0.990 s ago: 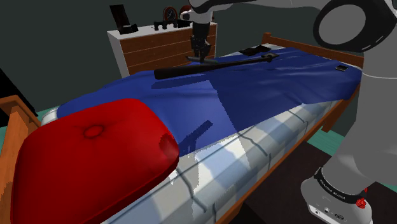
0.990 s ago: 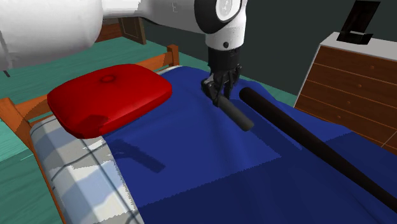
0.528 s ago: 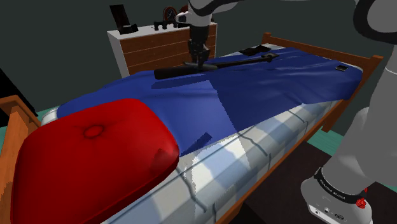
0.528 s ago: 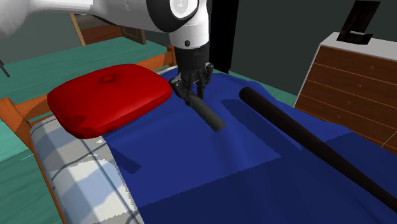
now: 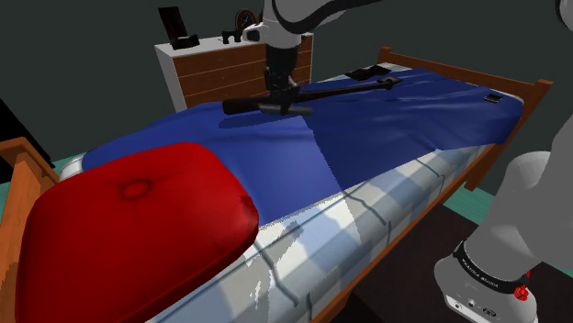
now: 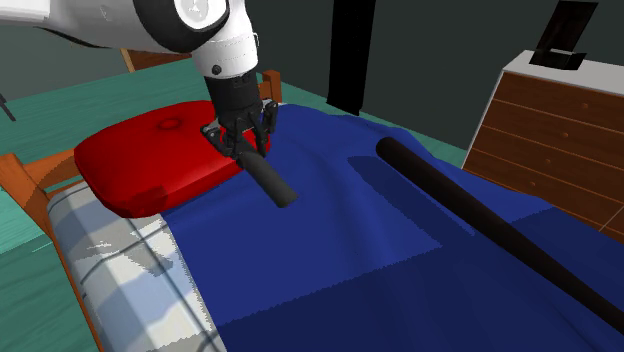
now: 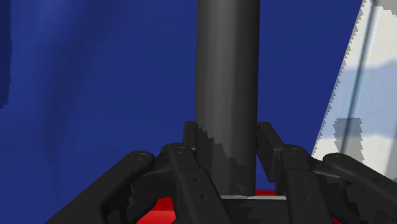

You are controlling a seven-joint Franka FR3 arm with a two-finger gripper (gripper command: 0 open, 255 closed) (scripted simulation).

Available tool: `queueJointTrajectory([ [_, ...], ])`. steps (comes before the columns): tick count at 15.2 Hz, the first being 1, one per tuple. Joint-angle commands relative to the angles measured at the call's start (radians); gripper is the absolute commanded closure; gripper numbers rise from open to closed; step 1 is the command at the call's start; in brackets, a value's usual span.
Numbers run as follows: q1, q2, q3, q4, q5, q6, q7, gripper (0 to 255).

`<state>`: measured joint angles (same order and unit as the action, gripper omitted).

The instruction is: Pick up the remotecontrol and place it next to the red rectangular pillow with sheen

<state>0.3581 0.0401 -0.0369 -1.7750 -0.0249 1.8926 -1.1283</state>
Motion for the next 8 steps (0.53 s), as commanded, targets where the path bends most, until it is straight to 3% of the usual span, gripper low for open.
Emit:
queueJointTrajectory([
  [1,0.024,-0.040,0.022,-0.043,-0.006,0.002,0.048,255],
  [8,0.099,-0.126,0.104,-0.142,-0.012,0.010,0.208,255],
])
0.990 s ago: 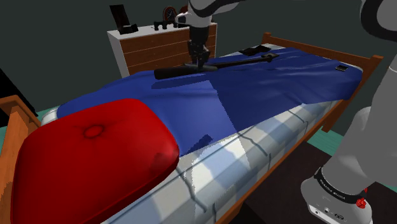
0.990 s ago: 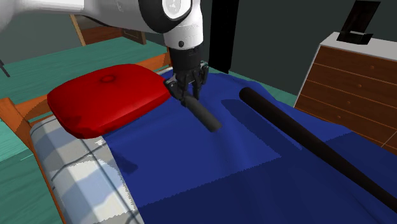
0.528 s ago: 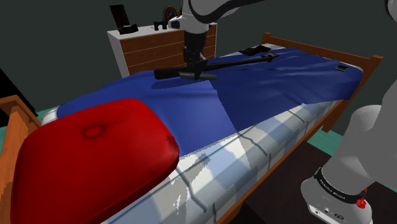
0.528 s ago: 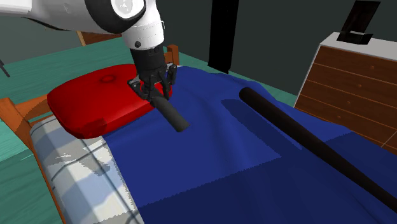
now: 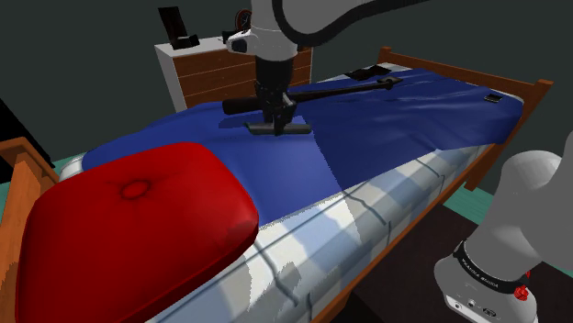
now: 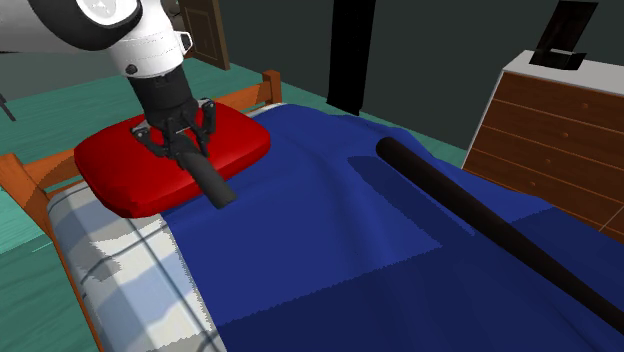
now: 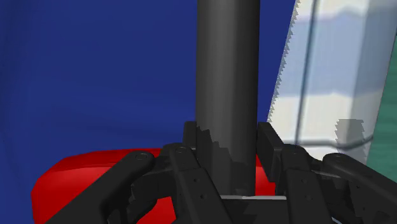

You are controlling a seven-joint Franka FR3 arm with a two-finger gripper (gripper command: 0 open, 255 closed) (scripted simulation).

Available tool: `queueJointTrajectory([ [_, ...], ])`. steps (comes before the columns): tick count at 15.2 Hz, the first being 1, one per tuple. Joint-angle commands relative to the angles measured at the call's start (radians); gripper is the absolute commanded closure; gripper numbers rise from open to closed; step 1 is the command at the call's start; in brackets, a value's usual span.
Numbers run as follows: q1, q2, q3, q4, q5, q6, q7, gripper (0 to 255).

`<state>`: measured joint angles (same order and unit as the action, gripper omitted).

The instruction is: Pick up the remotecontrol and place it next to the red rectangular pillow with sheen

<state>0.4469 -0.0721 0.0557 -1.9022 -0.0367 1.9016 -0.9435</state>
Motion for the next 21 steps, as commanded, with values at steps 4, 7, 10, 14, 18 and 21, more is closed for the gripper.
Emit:
queueJointTrajectory([
  [4,0.053,-0.042,0.063,-0.046,0.001,0.000,0.116,255],
  [7,0.084,-0.053,0.103,-0.056,0.003,-0.004,0.186,255],
  [10,0.084,-0.049,0.103,-0.093,0.002,0.036,0.189,255],
  [14,0.084,-0.042,0.104,-0.138,0.000,0.090,0.192,255],
  [18,0.084,-0.030,0.105,-0.180,-0.003,0.143,0.196,255],
  [21,0.084,-0.020,0.105,-0.210,-0.006,0.182,0.199,255],
])
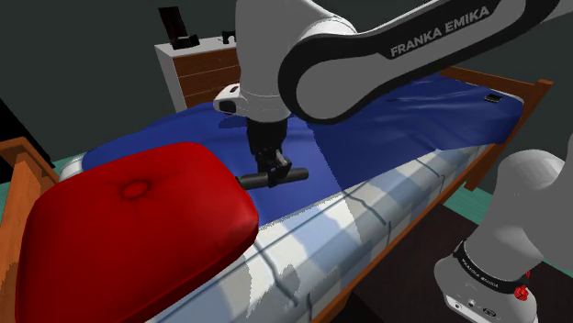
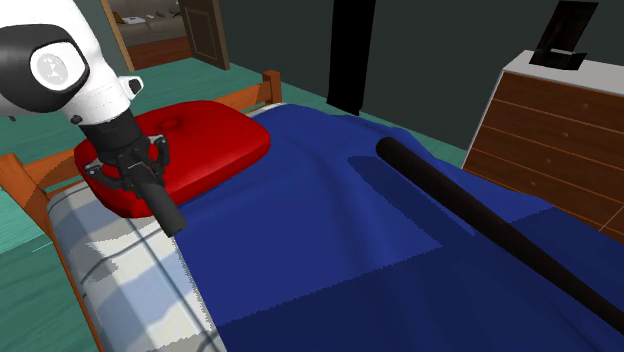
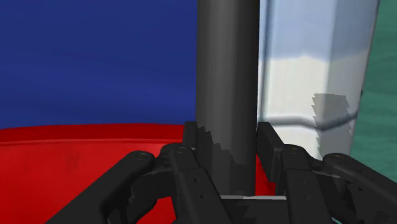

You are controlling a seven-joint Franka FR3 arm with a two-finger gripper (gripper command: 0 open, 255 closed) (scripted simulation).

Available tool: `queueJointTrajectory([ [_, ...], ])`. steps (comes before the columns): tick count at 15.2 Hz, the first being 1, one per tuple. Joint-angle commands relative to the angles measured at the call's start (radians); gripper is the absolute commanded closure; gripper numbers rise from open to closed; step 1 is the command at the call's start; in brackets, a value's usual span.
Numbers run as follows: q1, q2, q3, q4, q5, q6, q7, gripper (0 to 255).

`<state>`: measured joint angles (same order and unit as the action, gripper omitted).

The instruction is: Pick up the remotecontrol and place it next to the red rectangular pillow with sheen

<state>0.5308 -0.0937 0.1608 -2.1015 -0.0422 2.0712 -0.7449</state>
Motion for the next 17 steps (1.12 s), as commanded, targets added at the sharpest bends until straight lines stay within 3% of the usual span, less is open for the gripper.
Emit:
queueJointTrajectory([
  [1,0.000,0.006,0.000,-0.020,-0.002,0.026,0.002,255],
  [17,-0.001,0.099,0.002,-0.140,-0.029,0.238,0.029,255],
])
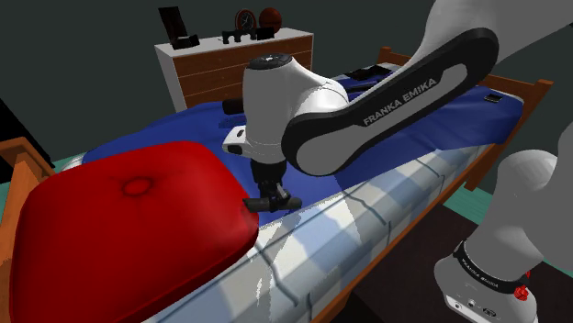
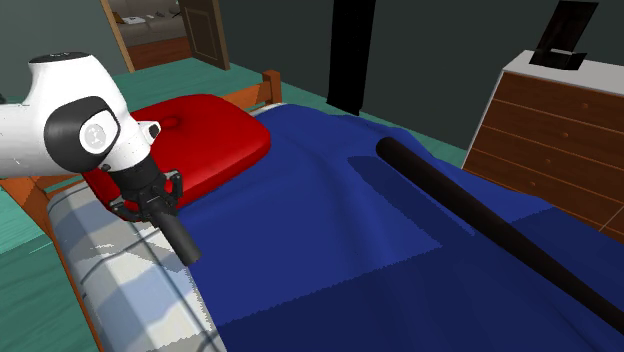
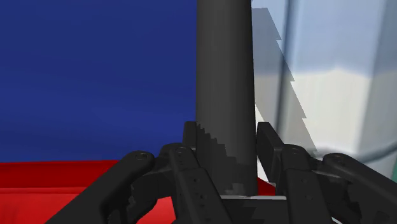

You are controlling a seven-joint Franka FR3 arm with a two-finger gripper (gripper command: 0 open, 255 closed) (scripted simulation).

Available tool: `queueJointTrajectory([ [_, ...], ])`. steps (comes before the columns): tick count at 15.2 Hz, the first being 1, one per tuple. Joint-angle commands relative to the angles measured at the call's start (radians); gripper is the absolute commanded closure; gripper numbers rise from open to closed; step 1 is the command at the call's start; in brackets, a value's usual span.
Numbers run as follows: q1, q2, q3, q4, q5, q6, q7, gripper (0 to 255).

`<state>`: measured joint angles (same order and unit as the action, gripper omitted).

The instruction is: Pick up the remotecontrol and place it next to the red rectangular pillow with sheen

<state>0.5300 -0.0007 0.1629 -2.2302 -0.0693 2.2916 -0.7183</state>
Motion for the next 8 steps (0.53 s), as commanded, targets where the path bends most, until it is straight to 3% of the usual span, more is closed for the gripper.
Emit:
queueJointTrajectory([
  [1,0.000,0.013,0.000,-0.017,-0.005,0.030,0.005,255],
  [8,0.000,0.075,-0.001,-0.052,-0.027,0.125,0.024,255],
])
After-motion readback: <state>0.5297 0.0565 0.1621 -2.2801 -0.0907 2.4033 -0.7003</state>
